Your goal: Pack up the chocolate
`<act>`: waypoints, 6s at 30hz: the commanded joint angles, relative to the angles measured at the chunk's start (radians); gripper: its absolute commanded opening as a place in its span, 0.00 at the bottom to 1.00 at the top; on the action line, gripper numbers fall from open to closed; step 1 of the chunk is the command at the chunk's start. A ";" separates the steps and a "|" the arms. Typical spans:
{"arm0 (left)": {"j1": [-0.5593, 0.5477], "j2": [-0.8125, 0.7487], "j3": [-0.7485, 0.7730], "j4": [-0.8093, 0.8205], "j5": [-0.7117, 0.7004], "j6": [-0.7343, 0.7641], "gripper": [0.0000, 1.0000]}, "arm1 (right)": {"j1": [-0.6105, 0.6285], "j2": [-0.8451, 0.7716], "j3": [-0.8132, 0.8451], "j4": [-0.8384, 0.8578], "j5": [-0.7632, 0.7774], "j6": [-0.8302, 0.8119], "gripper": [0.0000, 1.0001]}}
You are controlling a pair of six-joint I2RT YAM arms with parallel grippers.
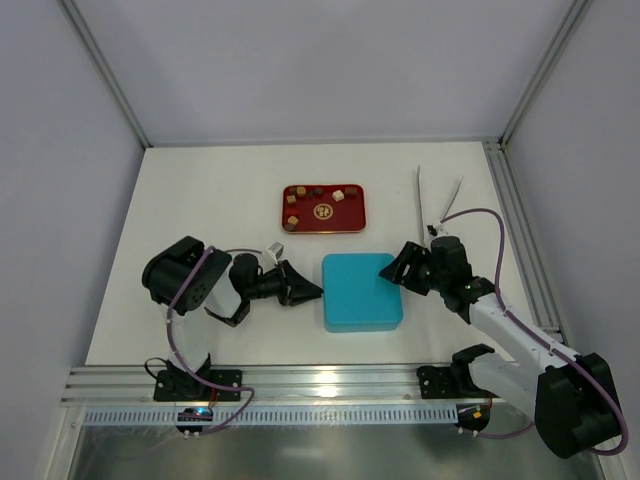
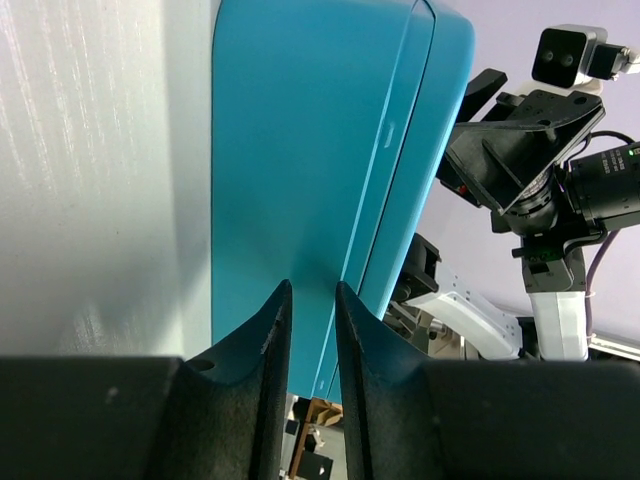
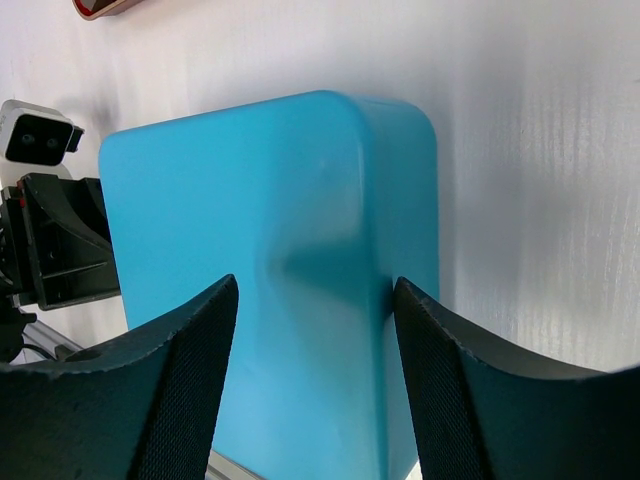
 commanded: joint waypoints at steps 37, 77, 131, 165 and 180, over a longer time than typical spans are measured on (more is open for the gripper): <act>-0.035 -0.018 0.023 -0.151 -0.063 0.075 0.14 | 0.145 0.080 0.128 -0.012 0.033 -0.008 0.70; -0.030 -0.111 0.056 -0.433 -0.123 0.211 0.00 | 0.205 0.105 0.151 -0.027 0.076 -0.031 0.77; 0.068 -0.482 0.075 -0.795 -0.173 0.339 0.00 | 0.219 0.157 0.151 -0.011 0.074 -0.022 0.80; 0.113 -0.361 0.049 -0.666 -0.129 0.323 0.00 | 0.219 0.145 0.114 0.051 0.045 0.000 0.79; 0.082 -0.360 0.069 -0.714 -0.124 0.354 0.00 | 0.219 0.123 0.128 0.037 0.039 0.009 0.75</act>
